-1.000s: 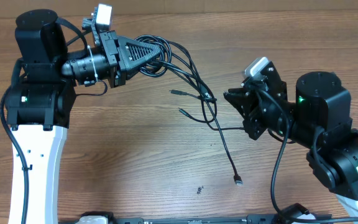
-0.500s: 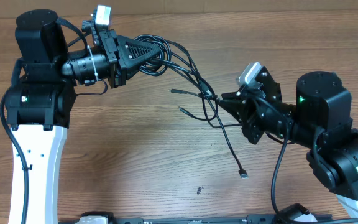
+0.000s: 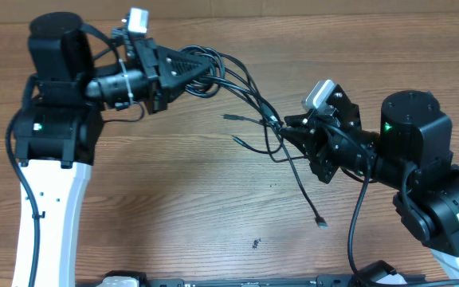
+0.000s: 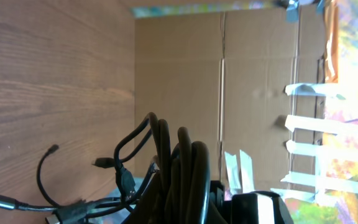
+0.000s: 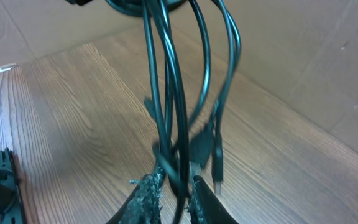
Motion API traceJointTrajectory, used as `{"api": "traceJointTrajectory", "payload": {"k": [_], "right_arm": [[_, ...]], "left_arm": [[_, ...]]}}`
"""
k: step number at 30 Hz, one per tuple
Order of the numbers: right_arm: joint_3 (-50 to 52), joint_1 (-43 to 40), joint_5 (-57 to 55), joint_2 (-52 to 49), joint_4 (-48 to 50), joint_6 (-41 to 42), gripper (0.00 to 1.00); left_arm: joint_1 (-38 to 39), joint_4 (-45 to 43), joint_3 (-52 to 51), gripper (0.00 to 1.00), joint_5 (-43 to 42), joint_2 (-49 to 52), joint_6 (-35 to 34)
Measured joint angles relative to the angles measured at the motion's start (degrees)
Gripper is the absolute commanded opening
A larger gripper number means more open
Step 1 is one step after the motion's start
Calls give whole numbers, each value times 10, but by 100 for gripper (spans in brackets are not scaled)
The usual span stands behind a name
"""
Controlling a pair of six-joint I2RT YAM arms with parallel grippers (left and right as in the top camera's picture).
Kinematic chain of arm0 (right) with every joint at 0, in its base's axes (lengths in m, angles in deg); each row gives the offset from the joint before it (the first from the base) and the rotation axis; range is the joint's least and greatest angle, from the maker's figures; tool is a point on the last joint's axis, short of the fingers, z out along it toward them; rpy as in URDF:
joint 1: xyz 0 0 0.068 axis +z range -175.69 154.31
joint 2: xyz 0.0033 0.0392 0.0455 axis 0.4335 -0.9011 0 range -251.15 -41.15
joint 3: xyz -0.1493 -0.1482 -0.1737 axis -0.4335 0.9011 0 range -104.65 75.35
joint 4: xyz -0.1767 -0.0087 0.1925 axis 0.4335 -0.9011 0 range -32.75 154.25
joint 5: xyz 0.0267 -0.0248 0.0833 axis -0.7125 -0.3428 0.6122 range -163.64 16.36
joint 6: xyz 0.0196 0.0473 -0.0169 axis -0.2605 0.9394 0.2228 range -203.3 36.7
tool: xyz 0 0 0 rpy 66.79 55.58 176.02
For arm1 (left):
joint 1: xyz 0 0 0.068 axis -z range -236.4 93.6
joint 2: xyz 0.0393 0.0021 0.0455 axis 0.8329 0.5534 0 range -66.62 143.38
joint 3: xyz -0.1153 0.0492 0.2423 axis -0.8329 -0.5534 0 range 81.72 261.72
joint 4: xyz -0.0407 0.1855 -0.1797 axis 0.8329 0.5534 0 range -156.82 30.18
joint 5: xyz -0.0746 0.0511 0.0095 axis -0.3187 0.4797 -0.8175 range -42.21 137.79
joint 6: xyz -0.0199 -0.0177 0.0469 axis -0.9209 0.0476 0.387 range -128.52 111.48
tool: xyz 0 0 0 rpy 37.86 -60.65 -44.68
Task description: Untangle cables
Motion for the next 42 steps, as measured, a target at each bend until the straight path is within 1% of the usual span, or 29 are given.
{"api": "traceJointTrajectory", "payload": {"k": [1,4,6,10,12,16,21,26,29,32,37,38,39,42], "right_arm": [[0,0,0,0,0,0,17],[0,0,0,0,0,0,10],[0,0,0,0,0,-1,7],[0,0,2,-2,0,-2,6],[0,0,2,-4,0,-2,8],[0,0,1,-5,0,-3,5],[0,0,-12,-5,0,-3,8],[0,0,-22,-5,-9,-16,5],[0,1,-48,-5,-7,-24,4],[0,1,-76,-5,-3,-28,4],[0,1,-107,-7,19,-32,4],[0,1,-107,-7,20,-32,5],[0,1,-102,-7,21,-32,8],[0,0,-76,-7,18,-31,9]], "left_arm": [[9,0,0,4,5,0,-3],[28,0,0,4,18,0,-8],[30,0,0,4,22,0,-11],[31,0,0,4,26,0,-19],[31,0,0,4,26,0,-23],[31,0,0,4,26,0,-31],[31,0,0,4,26,0,-32],[32,2,0,4,26,0,-38],[32,4,0,4,26,0,-35],[32,44,0,4,31,0,-20],[32,111,0,4,65,0,10],[32,118,0,4,71,0,13],[32,122,0,4,79,0,16],[32,129,0,4,95,0,24]]}}
